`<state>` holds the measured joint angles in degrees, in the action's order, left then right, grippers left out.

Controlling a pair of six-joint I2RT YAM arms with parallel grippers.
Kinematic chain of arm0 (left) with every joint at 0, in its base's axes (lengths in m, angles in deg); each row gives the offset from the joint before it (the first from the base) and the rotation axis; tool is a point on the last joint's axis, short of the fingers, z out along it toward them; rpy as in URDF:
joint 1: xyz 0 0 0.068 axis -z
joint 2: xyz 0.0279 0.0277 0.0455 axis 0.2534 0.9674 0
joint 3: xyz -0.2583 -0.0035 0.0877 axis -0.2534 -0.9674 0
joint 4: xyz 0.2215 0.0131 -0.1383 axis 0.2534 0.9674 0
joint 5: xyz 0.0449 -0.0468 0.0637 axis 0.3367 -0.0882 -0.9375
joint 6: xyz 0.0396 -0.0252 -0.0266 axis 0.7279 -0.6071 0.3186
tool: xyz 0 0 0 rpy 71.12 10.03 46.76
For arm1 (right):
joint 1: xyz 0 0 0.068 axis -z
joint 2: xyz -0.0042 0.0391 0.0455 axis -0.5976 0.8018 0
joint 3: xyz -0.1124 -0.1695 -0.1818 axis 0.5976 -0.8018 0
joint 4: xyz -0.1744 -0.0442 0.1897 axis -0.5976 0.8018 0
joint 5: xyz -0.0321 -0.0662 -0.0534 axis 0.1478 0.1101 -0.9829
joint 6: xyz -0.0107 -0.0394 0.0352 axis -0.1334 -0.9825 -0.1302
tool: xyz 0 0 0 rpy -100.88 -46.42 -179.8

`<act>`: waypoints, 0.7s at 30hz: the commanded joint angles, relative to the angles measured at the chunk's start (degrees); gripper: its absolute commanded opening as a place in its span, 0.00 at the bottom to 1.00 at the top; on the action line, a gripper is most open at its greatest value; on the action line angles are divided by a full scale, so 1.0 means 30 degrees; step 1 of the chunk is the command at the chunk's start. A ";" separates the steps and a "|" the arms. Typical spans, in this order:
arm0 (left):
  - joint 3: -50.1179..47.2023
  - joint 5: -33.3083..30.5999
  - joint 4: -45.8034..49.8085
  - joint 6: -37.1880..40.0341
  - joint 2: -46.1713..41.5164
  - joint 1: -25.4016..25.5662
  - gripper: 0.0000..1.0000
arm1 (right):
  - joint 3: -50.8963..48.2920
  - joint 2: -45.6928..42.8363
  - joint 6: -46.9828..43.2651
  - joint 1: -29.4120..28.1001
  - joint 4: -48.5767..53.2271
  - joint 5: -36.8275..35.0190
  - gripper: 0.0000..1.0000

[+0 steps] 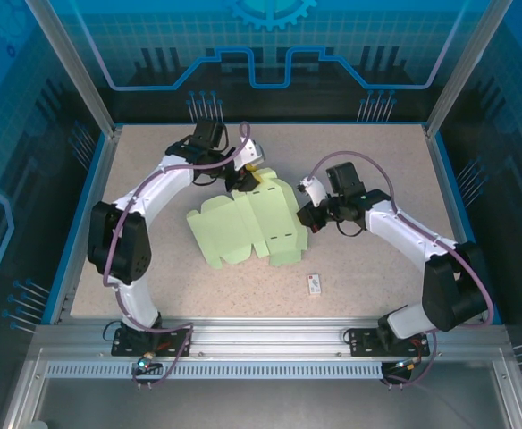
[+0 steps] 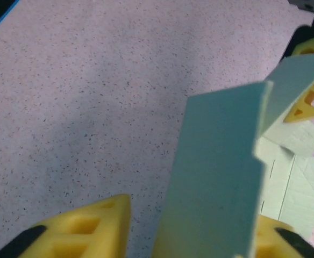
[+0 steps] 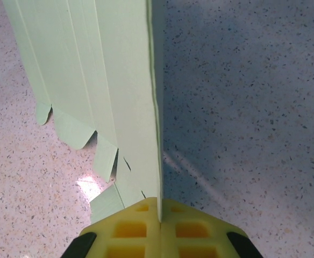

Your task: Fold the paper box

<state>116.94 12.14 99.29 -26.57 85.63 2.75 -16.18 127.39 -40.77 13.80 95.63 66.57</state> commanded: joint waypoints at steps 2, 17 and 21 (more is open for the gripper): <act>0.1089 0.1275 0.1761 0.0455 0.0192 0.0135 0.19 | 0.0813 0.0561 -0.0745 -0.0188 -0.0275 0.0272 0.00; 0.1070 0.2869 0.2475 0.0601 -0.0307 -0.0446 0.00 | -0.1741 -0.0082 -0.0553 0.0678 -0.6621 0.2269 0.18; 0.0959 0.3168 0.2401 0.0493 -0.0300 -0.0588 0.00 | -0.3145 -0.0307 -0.0065 0.0851 -0.9155 0.2616 0.20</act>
<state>118.97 17.30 105.35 -25.52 85.83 1.38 -23.20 128.24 -41.95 15.77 77.32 71.32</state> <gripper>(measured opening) 0.064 0.202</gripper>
